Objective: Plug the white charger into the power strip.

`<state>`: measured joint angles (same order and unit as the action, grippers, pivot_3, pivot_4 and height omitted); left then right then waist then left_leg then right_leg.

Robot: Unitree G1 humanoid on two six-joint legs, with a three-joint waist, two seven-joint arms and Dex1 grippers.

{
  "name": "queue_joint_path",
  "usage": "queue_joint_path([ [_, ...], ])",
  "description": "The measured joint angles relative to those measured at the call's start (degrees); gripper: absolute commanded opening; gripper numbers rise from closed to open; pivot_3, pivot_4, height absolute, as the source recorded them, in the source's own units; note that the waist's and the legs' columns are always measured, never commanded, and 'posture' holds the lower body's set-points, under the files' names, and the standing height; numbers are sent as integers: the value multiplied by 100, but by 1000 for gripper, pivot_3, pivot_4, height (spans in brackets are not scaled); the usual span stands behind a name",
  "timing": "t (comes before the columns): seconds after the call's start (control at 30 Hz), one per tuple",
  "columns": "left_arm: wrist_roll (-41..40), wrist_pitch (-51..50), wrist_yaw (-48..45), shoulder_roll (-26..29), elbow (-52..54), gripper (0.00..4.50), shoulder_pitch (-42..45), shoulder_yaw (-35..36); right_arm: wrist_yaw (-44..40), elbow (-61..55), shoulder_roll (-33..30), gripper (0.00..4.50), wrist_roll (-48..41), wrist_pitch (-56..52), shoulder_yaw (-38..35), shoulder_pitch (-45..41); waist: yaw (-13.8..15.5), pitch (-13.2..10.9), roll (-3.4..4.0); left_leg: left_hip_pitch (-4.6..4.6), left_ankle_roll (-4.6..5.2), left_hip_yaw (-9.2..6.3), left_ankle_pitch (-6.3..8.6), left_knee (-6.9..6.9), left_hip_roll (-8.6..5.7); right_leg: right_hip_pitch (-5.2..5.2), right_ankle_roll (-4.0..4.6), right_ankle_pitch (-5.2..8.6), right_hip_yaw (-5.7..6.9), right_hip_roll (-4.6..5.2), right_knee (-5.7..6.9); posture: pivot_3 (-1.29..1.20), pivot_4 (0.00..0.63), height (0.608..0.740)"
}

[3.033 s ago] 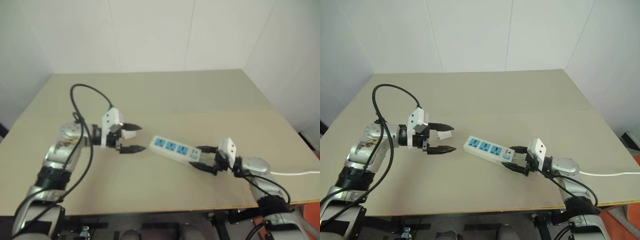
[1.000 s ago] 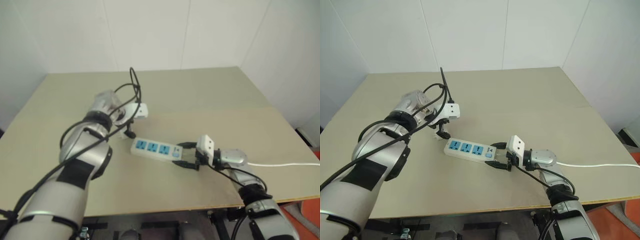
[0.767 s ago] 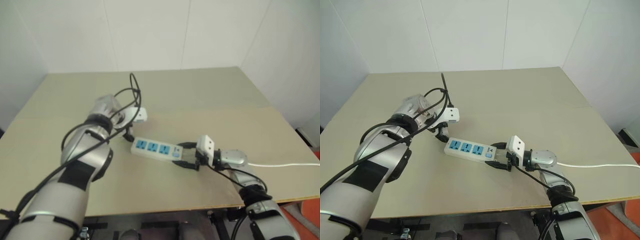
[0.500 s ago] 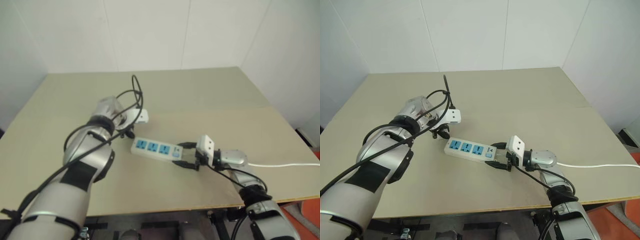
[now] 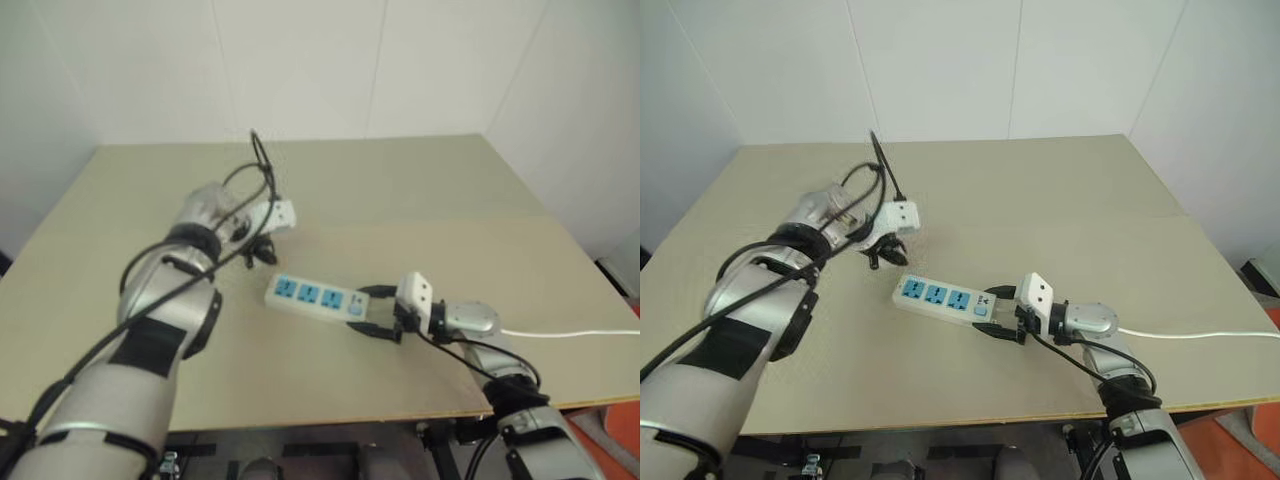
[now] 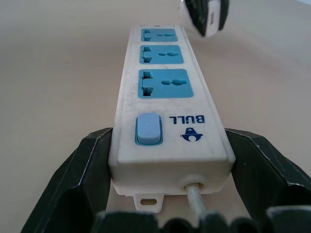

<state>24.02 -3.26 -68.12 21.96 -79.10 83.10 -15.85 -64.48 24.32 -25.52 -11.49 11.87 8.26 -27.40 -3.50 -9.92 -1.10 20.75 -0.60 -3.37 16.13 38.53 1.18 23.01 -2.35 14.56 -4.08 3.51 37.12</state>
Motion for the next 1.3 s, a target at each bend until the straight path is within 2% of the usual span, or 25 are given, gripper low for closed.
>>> queue_joint_path([
  [0.07,-457,187,-351,112,123,1025,87,455,22,-106,-36,3383,-21,-20,-11,83,17,0,1,0,0,0,0,1,0,-1,0,0,1,1,0,0,150,740],
  [0.23,-2510,150,-2039,299,759,1025,20,2020,-206,-403,-241,3383,-123,-249,16,208,14,2,4,17,0,-1,0,20,2,4,0,0,7,1,6,0,150,740],
  [0.33,-4121,-217,-2344,389,2225,1025,-864,2239,-443,-504,-283,3383,-191,-385,56,248,-23,22,29,6,1,0,1,22,5,-6,-1,0,2,2,9,0,150,740],
  [0.4,-4692,-334,-2394,325,3077,1025,-1723,2202,-615,-519,-302,3383,-228,-424,110,253,-42,25,33,-7,1,0,1,22,8,-14,-1,0,1,0,7,0,150,740],
  [0.57,-5162,-931,-2324,5,4397,1025,-3094,2097,-852,-461,-280,3383,-195,-408,272,137,-49,25,30,-9,1,-3,0,31,12,-12,0,-1,2,-6,5,0,150,740],
  [0.73,-5536,-1186,-2063,-104,5357,1025,-3648,2166,-966,-286,-172,3383,-99,-376,341,-22,-73,30,29,-43,2,4,1,21,16,-37,0,-1,-2,-10,1,0,150,740],
  [0.93,-5578,-1179,-2019,-135,5760,1025,-4355,2107,-1074,-160,-45,3383,-69,-328,392,-84,-65,31,27,-58,2,3,1,22,21,-56,0,-1,1,-14,-3,0,150,740],
  [1.07,-5578,-960,-1967,-389,5891,1025,-4763,2085,-1092,-95,-6,3383,-48,-224,393,-93,-69,36,23,-62,3,4,2,21,26,-60,1,-1,1,-17,-6,0,150,740],
  [1.3,-5561,-871,-1950,-664,5888,1025,-4881,1885,-1084,-86,24,3383,-41,-209,405,-93,-69,37,22,-65,4,5,3,21,33,-64,2,-1,2,-24,-6,0,150,740],
])
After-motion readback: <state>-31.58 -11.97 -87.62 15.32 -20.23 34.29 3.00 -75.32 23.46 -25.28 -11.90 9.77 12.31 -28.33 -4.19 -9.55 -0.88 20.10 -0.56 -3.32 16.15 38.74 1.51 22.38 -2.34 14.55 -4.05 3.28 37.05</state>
